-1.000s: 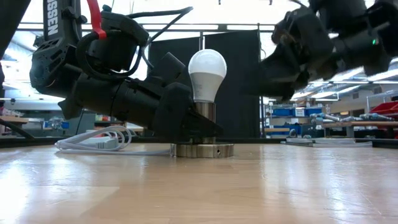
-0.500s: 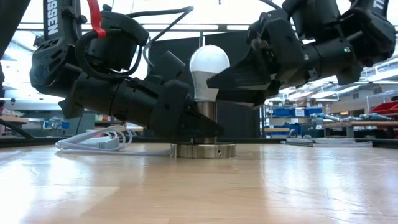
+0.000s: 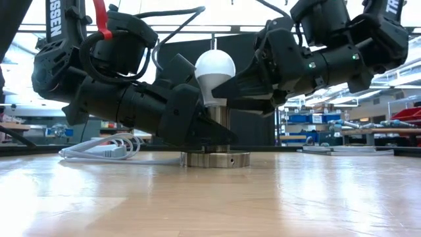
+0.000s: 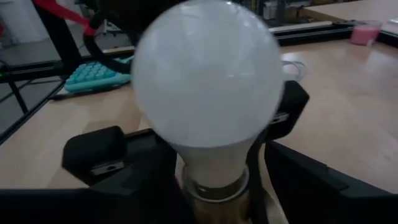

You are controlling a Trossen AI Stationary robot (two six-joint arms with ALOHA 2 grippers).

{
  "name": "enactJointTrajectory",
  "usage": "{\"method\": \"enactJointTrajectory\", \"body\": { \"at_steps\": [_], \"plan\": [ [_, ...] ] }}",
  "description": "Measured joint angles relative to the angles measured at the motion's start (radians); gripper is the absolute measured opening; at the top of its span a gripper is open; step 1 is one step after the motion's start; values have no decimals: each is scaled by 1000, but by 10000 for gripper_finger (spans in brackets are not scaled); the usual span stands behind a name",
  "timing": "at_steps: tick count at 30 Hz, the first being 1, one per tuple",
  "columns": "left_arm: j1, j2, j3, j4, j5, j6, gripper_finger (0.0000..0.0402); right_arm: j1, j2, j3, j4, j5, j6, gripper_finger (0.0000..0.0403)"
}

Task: Screw lightbulb
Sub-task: Insert the lightbulb into the lamp holder

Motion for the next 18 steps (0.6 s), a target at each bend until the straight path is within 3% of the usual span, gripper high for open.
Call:
{"method": "enactJointTrajectory", "body": {
  "at_steps": [18],
  "plan": [
    [0,0,0,-2,2,0,193,-13,0,0,5,-101,-50,250]
  ]
}}
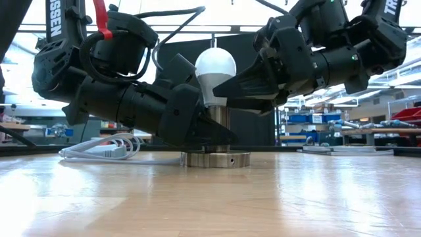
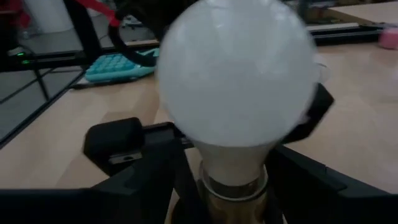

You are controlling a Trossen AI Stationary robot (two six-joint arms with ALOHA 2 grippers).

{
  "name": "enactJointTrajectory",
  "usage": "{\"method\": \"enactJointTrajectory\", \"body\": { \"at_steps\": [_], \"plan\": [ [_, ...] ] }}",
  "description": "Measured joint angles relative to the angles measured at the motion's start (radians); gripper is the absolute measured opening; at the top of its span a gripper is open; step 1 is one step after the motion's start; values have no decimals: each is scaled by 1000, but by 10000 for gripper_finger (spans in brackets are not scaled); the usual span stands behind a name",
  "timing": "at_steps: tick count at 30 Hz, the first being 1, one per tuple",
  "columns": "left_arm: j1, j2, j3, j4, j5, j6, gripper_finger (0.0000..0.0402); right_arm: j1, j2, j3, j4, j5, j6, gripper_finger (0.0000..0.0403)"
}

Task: Screw lightbulb
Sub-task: Insert the lightbulb into the lamp holder

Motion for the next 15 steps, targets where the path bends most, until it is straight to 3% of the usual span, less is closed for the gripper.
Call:
{"method": "enactJointTrajectory", "body": {
  "at_steps": [15],
  "plan": [
    [0,0,0,0,12,0,193,-116,-1,0,-42,-304,-85,256]
  ]
}}
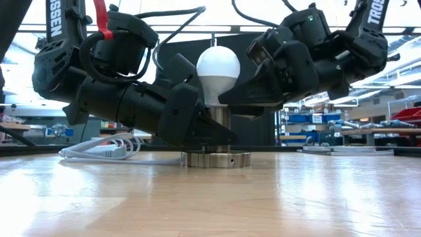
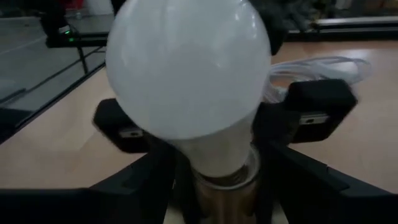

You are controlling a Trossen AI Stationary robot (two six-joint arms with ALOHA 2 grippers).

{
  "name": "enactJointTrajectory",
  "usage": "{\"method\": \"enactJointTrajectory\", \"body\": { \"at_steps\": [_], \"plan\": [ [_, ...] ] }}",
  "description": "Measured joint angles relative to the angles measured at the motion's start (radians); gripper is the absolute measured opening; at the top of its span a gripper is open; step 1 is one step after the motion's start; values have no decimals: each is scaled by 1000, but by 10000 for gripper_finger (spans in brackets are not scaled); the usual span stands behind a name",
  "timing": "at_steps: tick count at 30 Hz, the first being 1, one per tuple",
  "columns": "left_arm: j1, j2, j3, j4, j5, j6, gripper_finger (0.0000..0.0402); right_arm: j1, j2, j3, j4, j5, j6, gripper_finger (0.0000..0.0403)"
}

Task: Screw lightbulb
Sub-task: Insert the lightbulb into the lamp holder

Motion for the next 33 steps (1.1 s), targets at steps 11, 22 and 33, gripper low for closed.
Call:
{"method": "enactJointTrajectory", "body": {
  "at_steps": [11,22,33],
  "plan": [
    [1,0,0,1,53,-1,193,-33,0,0,-33,-117,-107,256],
    [4,0,0,11,173,7,193,-66,-16,-53,-32,-234,-141,256],
    [26,0,0,16,311,13,193,-58,-21,-53,64,-279,-250,259]
  ]
}}
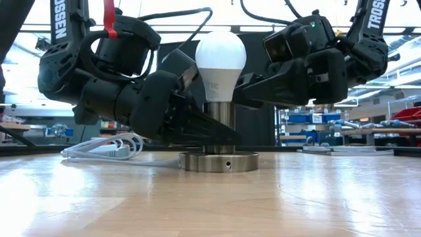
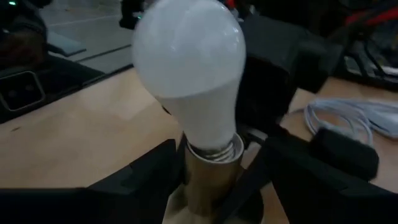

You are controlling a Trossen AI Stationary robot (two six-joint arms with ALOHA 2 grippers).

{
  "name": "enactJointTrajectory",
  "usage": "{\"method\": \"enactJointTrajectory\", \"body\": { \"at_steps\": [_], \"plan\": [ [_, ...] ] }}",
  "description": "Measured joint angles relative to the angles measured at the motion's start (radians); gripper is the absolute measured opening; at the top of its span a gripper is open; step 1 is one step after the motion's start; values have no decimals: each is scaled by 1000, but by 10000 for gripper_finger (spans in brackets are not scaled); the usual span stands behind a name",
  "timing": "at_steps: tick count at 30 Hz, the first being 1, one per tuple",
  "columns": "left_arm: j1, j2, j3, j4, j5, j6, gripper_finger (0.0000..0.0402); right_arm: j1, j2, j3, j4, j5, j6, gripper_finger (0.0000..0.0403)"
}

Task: Screw lightbulb
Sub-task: Insert the lightbulb into the lamp holder

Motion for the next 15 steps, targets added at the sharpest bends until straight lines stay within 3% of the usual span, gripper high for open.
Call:
{"method": "enactJointTrajectory", "body": {
  "at_steps": [6,15],
  "plan": [
    [12,0,0,1,49,2,193,22,2,32,7,-44,-38,257],
    [16,1,0,4,52,1,194,47,3,79,-51,9,-113,256]
  ]
}}
